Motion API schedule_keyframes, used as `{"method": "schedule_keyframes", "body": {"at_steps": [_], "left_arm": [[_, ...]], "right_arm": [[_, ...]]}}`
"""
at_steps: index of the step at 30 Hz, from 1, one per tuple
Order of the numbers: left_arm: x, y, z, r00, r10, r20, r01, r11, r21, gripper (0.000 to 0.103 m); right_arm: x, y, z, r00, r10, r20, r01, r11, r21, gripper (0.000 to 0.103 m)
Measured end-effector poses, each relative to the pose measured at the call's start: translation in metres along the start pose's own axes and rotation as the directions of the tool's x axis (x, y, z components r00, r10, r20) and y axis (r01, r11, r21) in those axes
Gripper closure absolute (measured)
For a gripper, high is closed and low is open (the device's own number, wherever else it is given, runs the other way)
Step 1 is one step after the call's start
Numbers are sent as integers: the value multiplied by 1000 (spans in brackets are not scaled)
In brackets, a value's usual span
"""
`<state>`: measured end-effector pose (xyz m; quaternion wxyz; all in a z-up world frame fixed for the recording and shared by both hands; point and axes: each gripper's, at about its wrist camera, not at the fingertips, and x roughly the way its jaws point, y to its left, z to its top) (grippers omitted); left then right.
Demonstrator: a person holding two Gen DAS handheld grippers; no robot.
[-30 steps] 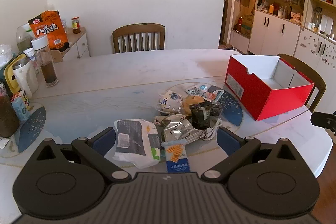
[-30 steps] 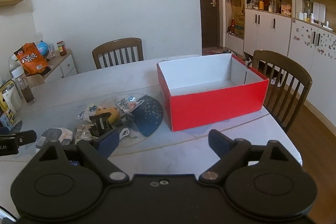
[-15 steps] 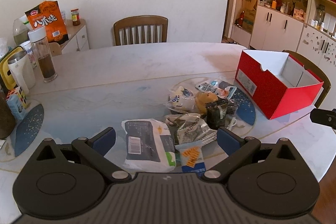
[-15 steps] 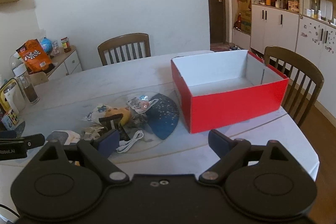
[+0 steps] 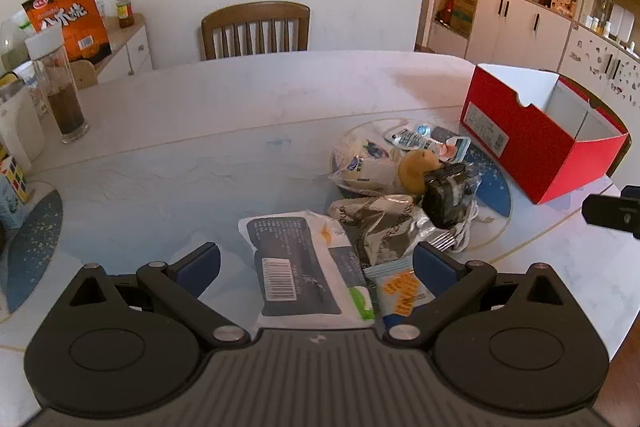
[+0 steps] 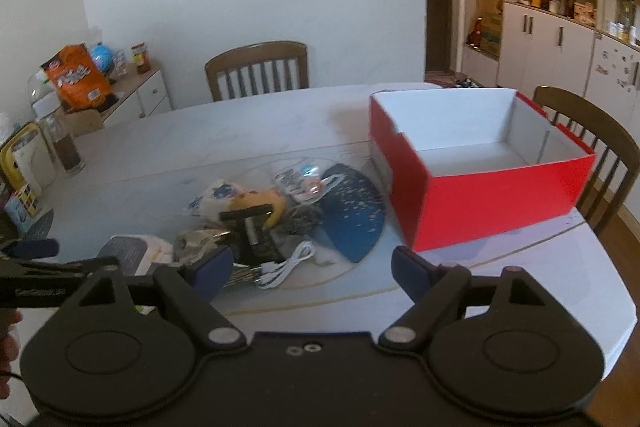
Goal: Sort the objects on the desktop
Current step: 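Reach both grippers toward the snack pile on the table, then grasp the white bread bag with the left gripper while the right grasps the blue cracker packet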
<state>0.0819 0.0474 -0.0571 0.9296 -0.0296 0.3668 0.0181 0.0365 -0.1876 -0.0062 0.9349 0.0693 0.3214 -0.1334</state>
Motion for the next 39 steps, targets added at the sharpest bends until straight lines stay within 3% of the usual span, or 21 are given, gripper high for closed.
{"method": "schedule_keyframes", "body": {"at_steps": [8, 19, 30, 36, 39], "left_arm": [[23, 10, -5, 999, -7, -37, 7, 1000, 10, 0], [53, 12, -9, 997, -22, -73, 22, 1000, 7, 1], [70, 20, -10, 993, -64, -97, 61, 998, -31, 1], [78, 20, -12, 991, -79, -111, 77, 997, -28, 7], [82, 21, -12, 988, -95, -119, 92, 995, -36, 16]], "right_arm": [[17, 31, -10, 997, 55, -60, -59, 997, -58, 18], [46, 64, -31, 993, 61, -103, -74, 989, -128, 20], [77, 91, -50, 977, 116, -179, -150, 970, -191, 26], [92, 101, -55, 972, 111, -208, -155, 965, -209, 33], [96, 103, -56, 970, 109, -218, -157, 963, -218, 38]]}}
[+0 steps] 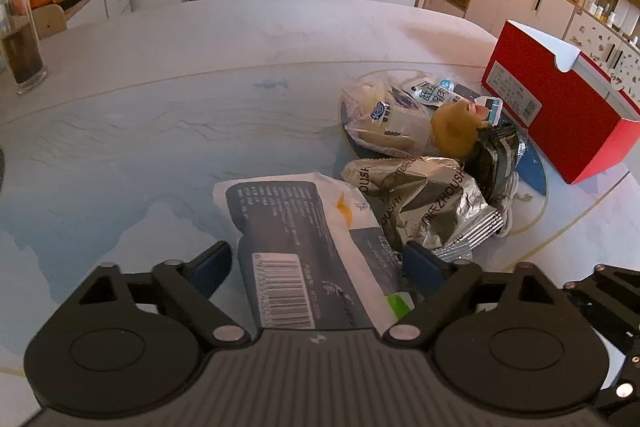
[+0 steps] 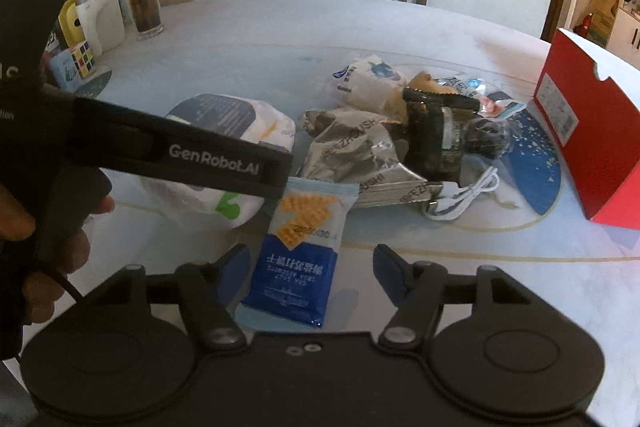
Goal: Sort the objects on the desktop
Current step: 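Grasp the white bread bag with the left gripper while the right grasps the blue cracker packet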
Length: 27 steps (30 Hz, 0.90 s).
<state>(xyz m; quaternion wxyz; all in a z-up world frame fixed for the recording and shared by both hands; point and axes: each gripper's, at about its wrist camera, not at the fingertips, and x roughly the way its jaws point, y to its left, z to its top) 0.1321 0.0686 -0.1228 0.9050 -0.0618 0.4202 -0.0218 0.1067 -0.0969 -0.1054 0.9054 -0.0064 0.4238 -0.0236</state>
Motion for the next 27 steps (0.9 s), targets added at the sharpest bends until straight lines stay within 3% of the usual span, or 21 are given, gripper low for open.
{"method": "schedule_keyframes", "body": {"at_steps": [6, 11, 27], "left_arm": [[3, 0, 2, 999, -33, -3, 33, 999, 1, 33], [4, 1, 4, 999, -48, -1, 48, 999, -1, 38], [-8, 13, 7, 995, -103, 16, 103, 994, -25, 74]], "right_arm": [[6, 1, 1, 1000, -13, -18, 13, 1000, -1, 50], [7, 1, 2, 999, -20, -29, 20, 1000, 2, 61], [-1, -2, 10, 998, -57, -10, 57, 998, 12, 65]]}}
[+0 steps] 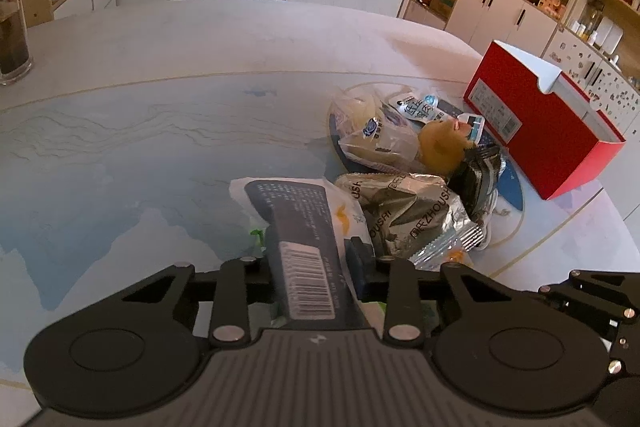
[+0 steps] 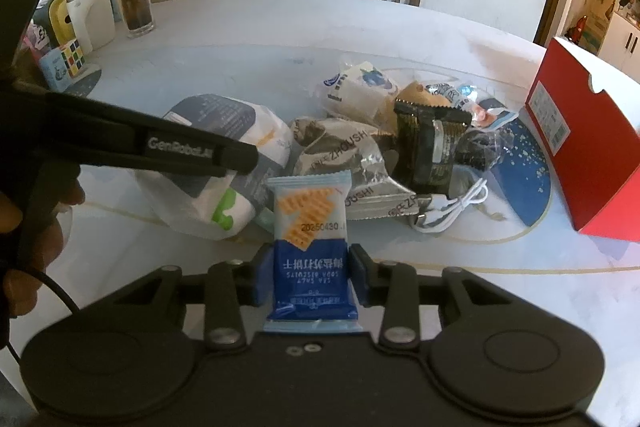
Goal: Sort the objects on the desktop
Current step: 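Grasp the white bread bag with the left gripper while the right grasps the blue cracker packet, then carry the white bag and blue packet over the red box with both grippers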
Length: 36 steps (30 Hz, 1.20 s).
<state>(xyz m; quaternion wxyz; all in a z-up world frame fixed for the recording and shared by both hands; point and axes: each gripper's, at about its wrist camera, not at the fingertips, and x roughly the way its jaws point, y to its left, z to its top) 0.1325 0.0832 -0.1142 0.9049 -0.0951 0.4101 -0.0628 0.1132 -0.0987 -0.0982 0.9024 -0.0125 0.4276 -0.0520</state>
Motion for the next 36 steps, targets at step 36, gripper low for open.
{"method": "schedule_keyframes", "body": {"at_steps": [36], "left_arm": [[-74, -37, 31, 992, -61, 109, 59, 998, 16, 86]], "right_arm": [[-70, -65, 27, 991, -17, 134, 7, 997, 72, 66]]}}
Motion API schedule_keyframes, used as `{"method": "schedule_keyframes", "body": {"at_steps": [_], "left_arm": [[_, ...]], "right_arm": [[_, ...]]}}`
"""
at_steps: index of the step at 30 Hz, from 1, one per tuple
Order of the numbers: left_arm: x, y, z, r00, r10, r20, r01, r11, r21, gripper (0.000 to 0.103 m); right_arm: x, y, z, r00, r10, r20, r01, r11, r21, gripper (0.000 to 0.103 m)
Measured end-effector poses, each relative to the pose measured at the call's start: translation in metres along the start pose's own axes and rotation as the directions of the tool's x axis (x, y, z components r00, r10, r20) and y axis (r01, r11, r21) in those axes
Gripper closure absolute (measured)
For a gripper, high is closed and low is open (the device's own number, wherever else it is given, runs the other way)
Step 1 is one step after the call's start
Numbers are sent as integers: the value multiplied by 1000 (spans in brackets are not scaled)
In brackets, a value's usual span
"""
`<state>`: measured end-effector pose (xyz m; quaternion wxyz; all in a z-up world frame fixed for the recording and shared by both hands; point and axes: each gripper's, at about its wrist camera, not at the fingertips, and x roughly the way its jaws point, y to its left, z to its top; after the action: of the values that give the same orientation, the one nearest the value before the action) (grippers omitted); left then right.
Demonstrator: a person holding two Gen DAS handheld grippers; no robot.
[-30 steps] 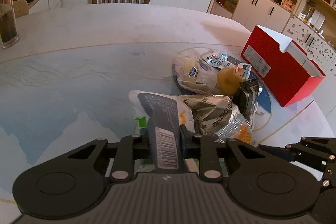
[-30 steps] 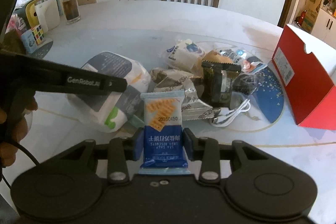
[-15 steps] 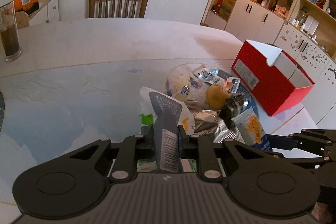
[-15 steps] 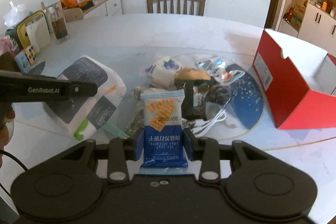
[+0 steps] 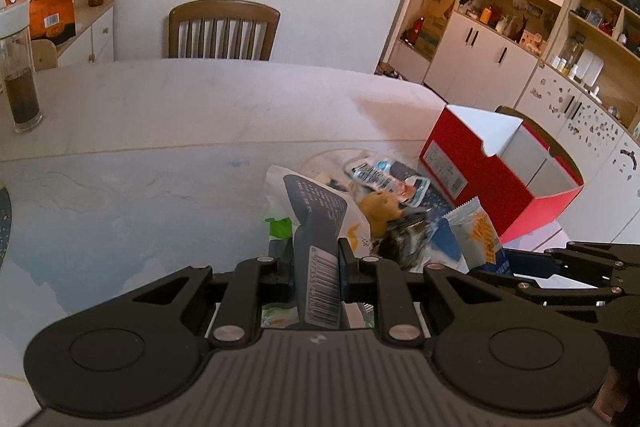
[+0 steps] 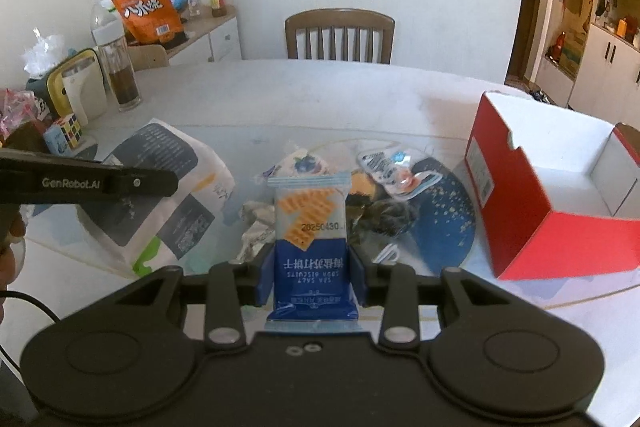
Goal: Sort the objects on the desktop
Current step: 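Carry the white bag and blue packet over the red box with both grippers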
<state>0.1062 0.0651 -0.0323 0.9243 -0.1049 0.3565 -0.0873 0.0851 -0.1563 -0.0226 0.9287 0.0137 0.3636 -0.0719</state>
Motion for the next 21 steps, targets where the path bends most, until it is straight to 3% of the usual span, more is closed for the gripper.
{"method": "schedule_keyframes", "body": {"at_steps": [21], "left_arm": [[4, -108, 39, 997, -27, 75, 24, 999, 45, 86]], "right_arm": [[-34, -106, 30, 996, 26, 87, -26, 1000, 3, 66]]}}
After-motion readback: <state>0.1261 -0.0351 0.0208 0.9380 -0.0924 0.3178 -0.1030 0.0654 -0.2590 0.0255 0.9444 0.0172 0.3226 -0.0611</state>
